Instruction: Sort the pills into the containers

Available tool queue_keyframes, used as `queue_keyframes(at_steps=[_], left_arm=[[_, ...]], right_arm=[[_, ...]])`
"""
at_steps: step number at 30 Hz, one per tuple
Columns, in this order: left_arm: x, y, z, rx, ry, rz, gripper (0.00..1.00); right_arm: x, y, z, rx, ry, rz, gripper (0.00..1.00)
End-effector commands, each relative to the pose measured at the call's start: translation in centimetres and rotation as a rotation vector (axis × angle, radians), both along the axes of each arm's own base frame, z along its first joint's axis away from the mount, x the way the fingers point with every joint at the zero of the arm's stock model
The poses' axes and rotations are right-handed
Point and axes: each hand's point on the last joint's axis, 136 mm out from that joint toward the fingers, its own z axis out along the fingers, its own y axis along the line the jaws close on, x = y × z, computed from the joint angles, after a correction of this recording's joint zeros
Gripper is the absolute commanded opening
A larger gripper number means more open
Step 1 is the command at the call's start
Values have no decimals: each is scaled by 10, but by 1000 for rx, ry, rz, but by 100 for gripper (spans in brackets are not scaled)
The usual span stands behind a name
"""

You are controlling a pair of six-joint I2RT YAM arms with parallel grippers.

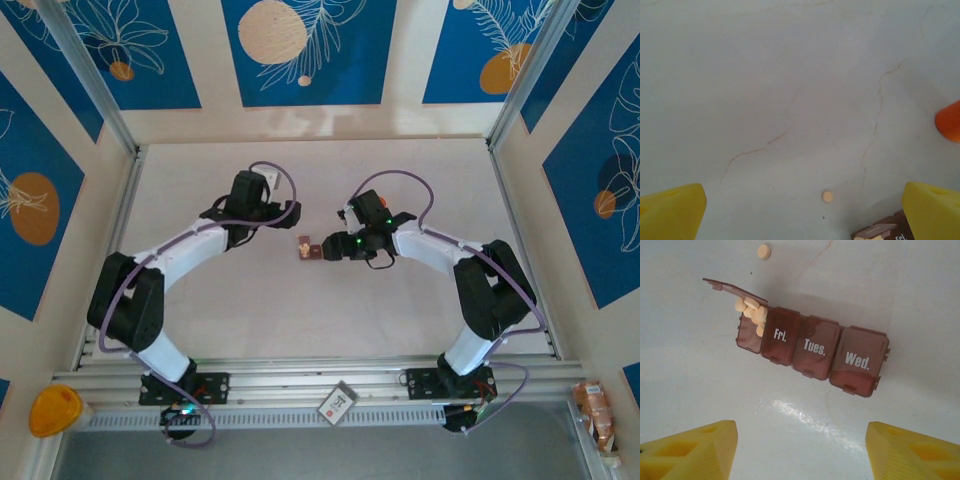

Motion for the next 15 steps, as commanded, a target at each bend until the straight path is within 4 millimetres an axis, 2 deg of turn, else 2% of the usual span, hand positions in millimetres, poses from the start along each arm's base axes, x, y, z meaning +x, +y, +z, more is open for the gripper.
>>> queue_keyframes(at_steps=[1,7,12,15], left_arm=[[0,-9,-7,-28,58,-44,100],[0,-25,-19,-66,134,-93,100],[-1,-24,-30,-47,164,-95,100],[-1,-30,-32,-61,182,-120,97]], right_arm=[[-4,0,-6,40,47,-17,65],[14,-12,-14,41,54,-85,52],[25,-7,-10,65,50,-76,46],[31,-1,-9,78,51,-67,42]])
